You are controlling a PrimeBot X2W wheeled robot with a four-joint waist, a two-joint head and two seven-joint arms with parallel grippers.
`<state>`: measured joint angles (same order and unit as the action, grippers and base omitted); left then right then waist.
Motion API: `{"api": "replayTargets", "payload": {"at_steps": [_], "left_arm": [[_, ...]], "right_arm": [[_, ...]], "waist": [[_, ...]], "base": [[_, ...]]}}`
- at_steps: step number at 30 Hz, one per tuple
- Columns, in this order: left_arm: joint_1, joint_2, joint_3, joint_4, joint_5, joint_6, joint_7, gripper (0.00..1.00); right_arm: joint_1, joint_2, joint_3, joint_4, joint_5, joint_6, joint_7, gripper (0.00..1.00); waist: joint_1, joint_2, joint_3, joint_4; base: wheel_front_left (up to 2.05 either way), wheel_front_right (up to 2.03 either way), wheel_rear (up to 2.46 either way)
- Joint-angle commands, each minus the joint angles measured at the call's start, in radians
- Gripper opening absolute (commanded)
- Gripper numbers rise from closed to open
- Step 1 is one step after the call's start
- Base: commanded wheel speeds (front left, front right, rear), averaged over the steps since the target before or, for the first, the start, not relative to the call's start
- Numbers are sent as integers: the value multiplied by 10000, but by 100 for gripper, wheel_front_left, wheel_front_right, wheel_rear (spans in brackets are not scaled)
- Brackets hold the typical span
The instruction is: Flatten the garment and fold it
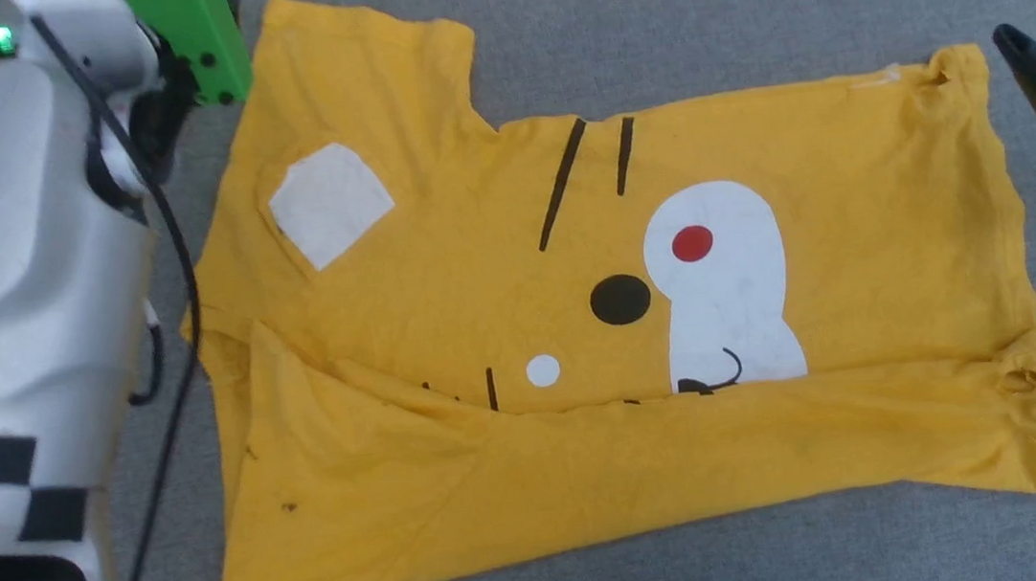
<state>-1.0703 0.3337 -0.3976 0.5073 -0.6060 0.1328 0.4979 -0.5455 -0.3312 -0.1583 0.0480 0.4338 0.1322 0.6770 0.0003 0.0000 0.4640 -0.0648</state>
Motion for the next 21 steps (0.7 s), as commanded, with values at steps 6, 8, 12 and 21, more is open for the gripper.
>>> {"api": "replayTargets", "payload": {"at_steps": [6, 8, 12, 21], "left_arm": [[-1102, 305, -328, 522, -130, 378, 2736, 100], [-1227, 349, -436, 510, -112, 602, 3401, 100], [-1085, 520, -826, 439, 35, 987, 4696, 100], [-280, 1070, -1134, -534, 142, 1256, 5485, 0]], "right_arm": [[-123, -136, 285, 129, 240, -15, -333, 100], [-95, -172, 314, 171, 258, -15, -384, 100], [-53, -223, 347, 216, 294, -15, -476, 100], [-60, -286, 314, 78, 353, -15, -465, 100]], "waist": [[-3, 0, 1121, -726], [-3, 0, 1180, -767], [-3, 0, 1246, -800], [-3, 0, 1422, -732]], "base": [[0, 0, 0], [0, 0, 0], [0, 0, 0], [0, 0, 0]]}}
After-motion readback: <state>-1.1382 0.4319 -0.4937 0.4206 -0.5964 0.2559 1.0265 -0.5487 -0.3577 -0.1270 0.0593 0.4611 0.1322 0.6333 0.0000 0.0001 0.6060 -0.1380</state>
